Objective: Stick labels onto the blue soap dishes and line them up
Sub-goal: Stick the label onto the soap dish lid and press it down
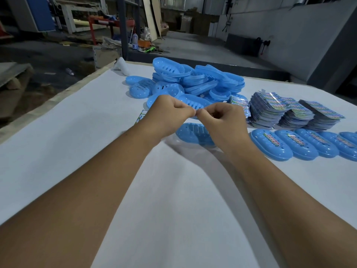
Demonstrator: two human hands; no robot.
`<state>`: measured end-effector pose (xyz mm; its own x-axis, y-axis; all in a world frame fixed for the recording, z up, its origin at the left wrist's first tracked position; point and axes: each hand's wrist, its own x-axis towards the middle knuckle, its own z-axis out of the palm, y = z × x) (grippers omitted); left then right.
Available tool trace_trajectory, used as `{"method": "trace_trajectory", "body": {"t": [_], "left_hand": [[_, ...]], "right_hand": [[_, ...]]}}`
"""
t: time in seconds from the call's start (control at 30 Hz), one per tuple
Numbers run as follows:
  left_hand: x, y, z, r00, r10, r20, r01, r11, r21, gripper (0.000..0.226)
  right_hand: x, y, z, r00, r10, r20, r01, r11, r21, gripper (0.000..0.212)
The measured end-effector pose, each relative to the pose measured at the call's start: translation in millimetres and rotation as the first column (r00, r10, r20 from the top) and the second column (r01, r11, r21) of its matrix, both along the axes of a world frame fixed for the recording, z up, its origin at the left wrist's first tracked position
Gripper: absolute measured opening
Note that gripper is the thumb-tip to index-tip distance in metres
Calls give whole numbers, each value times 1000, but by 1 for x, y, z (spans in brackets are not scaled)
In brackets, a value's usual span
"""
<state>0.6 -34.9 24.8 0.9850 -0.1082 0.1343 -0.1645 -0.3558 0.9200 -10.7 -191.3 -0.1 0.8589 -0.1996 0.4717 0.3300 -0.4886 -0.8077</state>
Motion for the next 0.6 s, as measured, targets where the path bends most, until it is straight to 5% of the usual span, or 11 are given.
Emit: {"method": "trace_trajectory", "body": {"t": [0.2,0.4,0.6], "left_hand": [[3,2,0,998,54,-19,-55,998,-6,15],[7,5,1,988,152,-13,-152,988,-25,14],[8,3,0,988,155,-30,-155,988,-13,16]], "right_hand": [[-2,0,0,996,83,11,-83,996,-30,31],[6,-9,-2,994,-73,-80,67,995,-74,30],[6,-11,0,988,-57,-142,58,998,2,27]]}}
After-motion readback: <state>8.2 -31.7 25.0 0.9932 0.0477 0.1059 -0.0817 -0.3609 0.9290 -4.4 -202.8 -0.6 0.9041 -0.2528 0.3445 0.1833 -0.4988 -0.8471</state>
